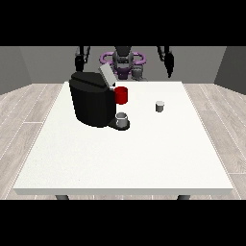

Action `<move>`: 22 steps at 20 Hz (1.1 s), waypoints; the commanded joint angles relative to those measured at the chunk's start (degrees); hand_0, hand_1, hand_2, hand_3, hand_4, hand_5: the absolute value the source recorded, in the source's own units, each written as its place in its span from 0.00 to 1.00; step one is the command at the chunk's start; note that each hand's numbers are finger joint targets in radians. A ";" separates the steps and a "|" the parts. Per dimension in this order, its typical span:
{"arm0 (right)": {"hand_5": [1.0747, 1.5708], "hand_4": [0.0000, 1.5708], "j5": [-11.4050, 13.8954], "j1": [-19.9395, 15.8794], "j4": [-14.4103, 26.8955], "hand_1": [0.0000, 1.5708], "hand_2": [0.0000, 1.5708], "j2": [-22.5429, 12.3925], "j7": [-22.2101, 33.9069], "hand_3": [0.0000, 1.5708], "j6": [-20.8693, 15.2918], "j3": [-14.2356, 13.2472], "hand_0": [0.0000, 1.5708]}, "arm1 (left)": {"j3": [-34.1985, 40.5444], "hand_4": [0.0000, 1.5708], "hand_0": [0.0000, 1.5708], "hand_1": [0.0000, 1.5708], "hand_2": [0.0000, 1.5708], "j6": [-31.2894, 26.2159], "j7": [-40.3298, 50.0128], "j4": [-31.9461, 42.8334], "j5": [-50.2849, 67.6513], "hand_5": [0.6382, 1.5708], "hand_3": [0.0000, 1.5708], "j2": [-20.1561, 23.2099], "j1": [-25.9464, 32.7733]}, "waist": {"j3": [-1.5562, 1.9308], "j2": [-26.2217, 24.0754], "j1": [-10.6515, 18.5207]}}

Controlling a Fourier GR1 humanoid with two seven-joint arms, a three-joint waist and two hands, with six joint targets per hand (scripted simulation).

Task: Insert the coffee pod into the coffee machine and close the lid

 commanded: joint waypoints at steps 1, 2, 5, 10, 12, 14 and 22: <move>1.00 0.08 -0.87 0.30 1.49 0.00 0.00 1.69 -2.17 0.00 0.37 0.43 0.00 | 3.01 0.00 0.00 0.00 0.00 -2.11 -4.03 2.88 0.76 1.00 0.00 2.68 -1.78 | -1.77 1.20 -1.35; 1.00 0.08 -0.08 1.12 1.48 0.00 0.00 1.06 -0.72 0.00 1.19 1.41 0.00 | 1.54 0.00 0.00 0.00 0.00 -1.71 0.30 0.71 0.67 1.00 0.00 1.90 -3.12 | -1.76 -1.20 -2.13; 1.00 0.08 0.31 3.73 1.21 0.00 0.00 1.96 -0.28 0.00 0.29 1.73 0.00 | 1.78 0.00 0.00 0.00 0.00 -4.18 -8.11 1.46 -0.23 1.00 0.00 3.23 -1.34 | -1.78 -2.68 -2.80; 1.00 0.06 -1.22 -1.21 0.88 0.00 0.00 4.99 -8.63 0.00 -5.49 -3.22 0.00 | 6.53 0.00 0.00 0.00 0.00 -5.44 -9.11 6.56 -3.28 1.00 0.00 11.33 -8.18 | -1.77 2.93 -6.59; 1.00 0.09 -0.31 -2.40 -1.64 0.00 0.00 5.85 -5.62 0.00 -6.95 0.40 0.00 | 8.20 0.00 0.00 0.00 0.00 -5.08 -5.24 11.35 -2.68 1.00 0.00 11.97 -13.32 | -1.78 3.87 -9.31; 1.00 0.17 0.77 -2.50 -1.38 0.00 0.00 5.88 -5.51 0.00 -8.42 2.08 0.00 | 9.55 0.00 0.00 0.00 0.00 -8.05 -2.07 13.93 -1.11 1.00 0.00 14.73 -16.62 | -1.78 4.15 -9.35; 1.00 0.12 -0.91 -5.29 -2.78 0.00 0.00 5.92 -3.57 0.00 -7.79 1.63 0.00 | 10.16 0.00 0.00 0.00 0.00 -8.02 -5.72 28.98 -4.97 1.00 0.00 15.63 -22.48 | -1.79 7.37 -11.18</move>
